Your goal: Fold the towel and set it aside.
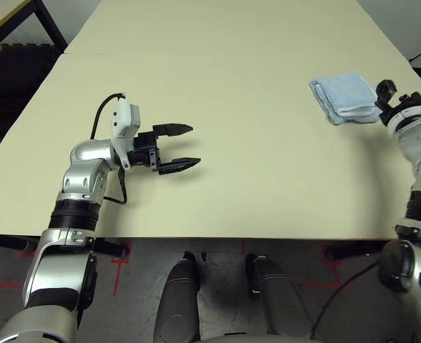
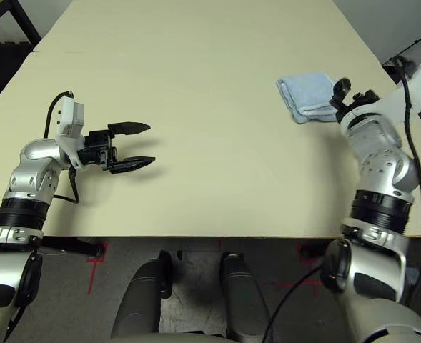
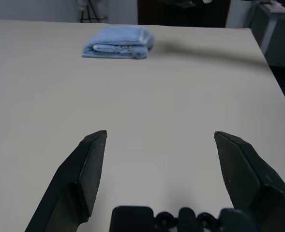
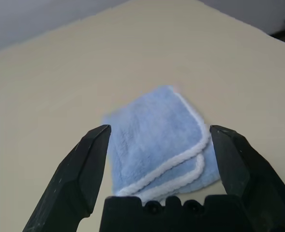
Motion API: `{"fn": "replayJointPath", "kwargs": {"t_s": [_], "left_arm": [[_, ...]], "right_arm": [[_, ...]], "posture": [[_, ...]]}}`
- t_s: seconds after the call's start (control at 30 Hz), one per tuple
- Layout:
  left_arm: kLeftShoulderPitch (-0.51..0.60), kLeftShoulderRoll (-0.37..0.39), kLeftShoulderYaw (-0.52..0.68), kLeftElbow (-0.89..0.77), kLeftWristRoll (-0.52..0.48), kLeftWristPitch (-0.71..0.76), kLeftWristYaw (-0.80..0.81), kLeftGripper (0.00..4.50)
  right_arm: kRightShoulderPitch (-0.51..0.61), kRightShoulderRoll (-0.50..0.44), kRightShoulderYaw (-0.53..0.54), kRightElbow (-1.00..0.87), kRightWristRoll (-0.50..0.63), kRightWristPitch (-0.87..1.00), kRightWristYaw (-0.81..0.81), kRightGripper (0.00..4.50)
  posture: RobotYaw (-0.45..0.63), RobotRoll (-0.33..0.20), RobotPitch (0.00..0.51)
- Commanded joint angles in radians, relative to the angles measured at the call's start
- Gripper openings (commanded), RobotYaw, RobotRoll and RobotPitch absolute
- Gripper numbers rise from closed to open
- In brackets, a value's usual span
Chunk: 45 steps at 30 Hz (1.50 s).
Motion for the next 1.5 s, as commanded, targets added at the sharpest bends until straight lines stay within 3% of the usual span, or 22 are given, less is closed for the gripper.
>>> {"fn": "replayJointPath", "kwargs": {"t_s": [0.03, 0.13, 0.3, 0.5, 0.67, 1.07, 1.23, 1.5], "left_arm": [[-0.026, -0.037, 0.073, 0.007, 0.007, 0.045, 0.209, 4.50], [-0.062, -0.075, 0.153, 0.056, 0.053, 0.008, 0.479, 4.50], [-0.094, -0.127, 0.244, 0.161, 0.177, -0.162, 0.912, 4.50], [-0.152, -0.118, 0.299, 0.399, 0.243, -0.350, 1.202, 4.50], [-0.193, -0.084, 0.292, 0.552, 0.256, -0.432, 1.202, 4.50], [-0.228, -0.050, 0.295, 0.663, 0.203, -0.403, 0.913, 4.50], [-0.226, -0.051, 0.297, 0.665, 0.203, -0.404, 0.902, 4.50], [-0.226, -0.047, 0.307, 0.673, 0.218, -0.439, 1.020, 4.50]], "right_arm": [[-0.050, -0.020, 0.078, 0.120, -0.124, -0.251, 0.198, 4.47], [-0.102, 0.004, 0.146, 0.290, -0.225, -0.483, 0.326, 4.47], [-0.187, 0.105, 0.141, 0.617, -0.281, -0.786, 0.396, 4.47], [-0.239, 0.168, 0.082, 0.853, -0.299, -0.963, 0.276, 4.47], [-0.265, 0.175, 0.039, 0.917, -0.299, -0.993, 0.227, 4.47], [-0.226, 0.175, 0.010, 0.945, -0.309, -0.982, 0.268, 4.47], [-0.226, 0.182, 0.004, 0.941, -0.302, -0.980, 0.275, 4.47], [-0.238, 0.180, -0.008, 0.946, -0.311, -0.964, 0.205, 4.47]], "posture": [[-0.02, 0.000, 0.185], [-0.01, 0.000, 0.186], [0.05, 0.000, 0.180], [0.05, 0.000, 0.176], [0.02, 0.000, 0.171], [-0.01, 0.000, 0.155], [-0.01, 0.000, 0.152], [-0.02, 0.000, 0.152]]}}
